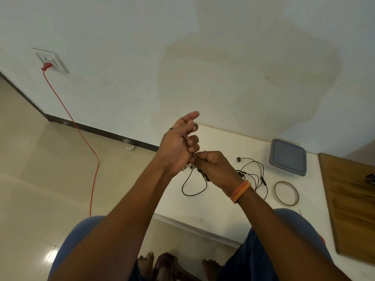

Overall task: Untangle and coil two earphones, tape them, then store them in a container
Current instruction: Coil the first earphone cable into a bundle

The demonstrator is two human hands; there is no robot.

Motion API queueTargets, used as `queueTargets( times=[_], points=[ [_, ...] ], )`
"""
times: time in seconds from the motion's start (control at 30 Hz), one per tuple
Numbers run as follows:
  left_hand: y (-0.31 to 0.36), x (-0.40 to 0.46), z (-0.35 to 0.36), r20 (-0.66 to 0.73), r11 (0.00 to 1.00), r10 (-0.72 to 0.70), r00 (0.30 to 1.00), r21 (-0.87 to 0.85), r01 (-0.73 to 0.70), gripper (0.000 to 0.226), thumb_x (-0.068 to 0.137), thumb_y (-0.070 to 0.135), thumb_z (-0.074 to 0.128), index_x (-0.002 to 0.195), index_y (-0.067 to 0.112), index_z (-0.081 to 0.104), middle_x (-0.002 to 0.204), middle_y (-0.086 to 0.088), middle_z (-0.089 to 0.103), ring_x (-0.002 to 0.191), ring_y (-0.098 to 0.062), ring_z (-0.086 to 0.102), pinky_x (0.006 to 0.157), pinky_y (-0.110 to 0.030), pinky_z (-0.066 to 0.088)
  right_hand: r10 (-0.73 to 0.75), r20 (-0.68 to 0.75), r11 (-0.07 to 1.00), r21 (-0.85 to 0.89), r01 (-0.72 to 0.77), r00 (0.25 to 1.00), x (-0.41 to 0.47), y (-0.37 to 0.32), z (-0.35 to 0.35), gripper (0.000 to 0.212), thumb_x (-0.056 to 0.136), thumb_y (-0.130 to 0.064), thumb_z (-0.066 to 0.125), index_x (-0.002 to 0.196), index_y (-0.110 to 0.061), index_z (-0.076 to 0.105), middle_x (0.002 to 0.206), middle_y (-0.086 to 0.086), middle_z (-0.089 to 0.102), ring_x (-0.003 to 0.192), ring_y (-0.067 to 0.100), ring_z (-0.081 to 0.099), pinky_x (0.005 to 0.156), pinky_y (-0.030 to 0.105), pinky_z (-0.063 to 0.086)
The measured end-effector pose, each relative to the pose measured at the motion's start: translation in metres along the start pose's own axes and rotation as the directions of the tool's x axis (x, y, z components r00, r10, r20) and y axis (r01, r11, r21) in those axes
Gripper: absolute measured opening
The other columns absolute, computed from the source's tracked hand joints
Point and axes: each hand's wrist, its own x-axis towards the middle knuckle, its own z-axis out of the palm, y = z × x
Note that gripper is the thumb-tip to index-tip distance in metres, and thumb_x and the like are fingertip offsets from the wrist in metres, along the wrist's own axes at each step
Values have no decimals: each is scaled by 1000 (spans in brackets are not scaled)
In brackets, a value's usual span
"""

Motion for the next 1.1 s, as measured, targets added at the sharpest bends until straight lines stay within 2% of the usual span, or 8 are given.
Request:
queueTargets(
  times=[0.2, 0.3, 0.4, 0.57, 0.67, 0.83, 1.0, 1.1],
  points=[
    [-1, -1, 3, -77, 981, 34, 996, 192, -19, 26, 102, 21, 48, 124, 20, 61, 82, 6, 44, 57, -8, 30, 53, -23, 25, 38, 25, 988, -148, -34, 999, -3, 3, -4, 22, 98, -13, 53, 97, -11, 75, 52, -20, 54, 51, -2, 46, 59, 10, 33],
    [-5, -1, 5, -126, 871, 154, 980, 485, -75, 23, 103, 22, 45, 118, 24, 62, 80, 15, 48, 63, -6, 36, 58, -18, 32, -11, 23, 967, -254, 17, 1000, -5, 3, -8, 21, 98, -18, 55, 96, -12, 76, 61, -14, 62, 57, 5, 50, 71, 21, 38],
    [-10, -1, 4, -94, 768, 185, 978, 635, -85, 25, 105, 23, 40, 115, 23, 63, 72, 30, 55, 70, 6, 48, 64, -14, 37, -84, -22, 952, -297, 73, 996, -7, 2, -12, 19, 97, -19, 57, 97, -13, 76, 80, 10, 72, 75, 30, 63, 78, 41, 50],
    [-28, -3, 4, -48, 588, 64, 997, 809, 1, 28, 106, 18, 34, 106, 12, 62, 82, 10, 53, 76, -5, 51, 62, -18, 39, -267, -78, 870, -447, 206, 960, -8, 3, -14, 21, 89, -12, 64, 68, -11, 66, 57, 7, 60, 54, 20, 52, 56, 42, 47],
    [-32, 0, 2, -87, 569, 6, 996, 819, 68, 28, 106, 18, 33, 100, 11, 60, 79, 5, 54, 74, -8, 52, 65, -22, 40, -381, -47, 773, -564, 291, 923, -8, 5, -15, 21, 88, -13, 66, 67, -13, 64, 55, 1, 56, 52, 12, 45, 52, 34, 42],
    [-29, -1, -1, -100, 648, -116, 988, 746, 152, 33, 107, 29, 35, 86, 13, 54, 68, 3, 50, 44, 0, 45, 44, -12, 34, -488, -65, 713, -605, 355, 870, -9, 1, -16, 4, 80, -14, 76, 77, -15, 74, 59, -3, 61, 56, 9, 46, 55, 10, 35],
    [-30, -3, -3, -51, 728, -264, 963, 644, 234, 47, 106, 42, 33, 74, 12, 51, 56, 1, 39, 47, -13, 29, 48, -25, 31, -479, -108, 737, -589, 333, 871, -10, -2, -20, 7, 74, -8, 77, 70, -12, 73, 58, 2, 63, 53, 15, 53, 54, 29, 44],
    [-28, -6, -1, -6, 716, -329, 944, 651, 253, 63, 101, 60, 28, 70, 16, 62, 57, 1, 44, 43, -10, 23, 42, -18, 22, -461, -140, 778, -538, 324, 876, -10, -5, -23, 10, 70, -6, 79, 66, -10, 72, 58, -3, 66, 54, 10, 59, 56, 22, 46]
  ],
)
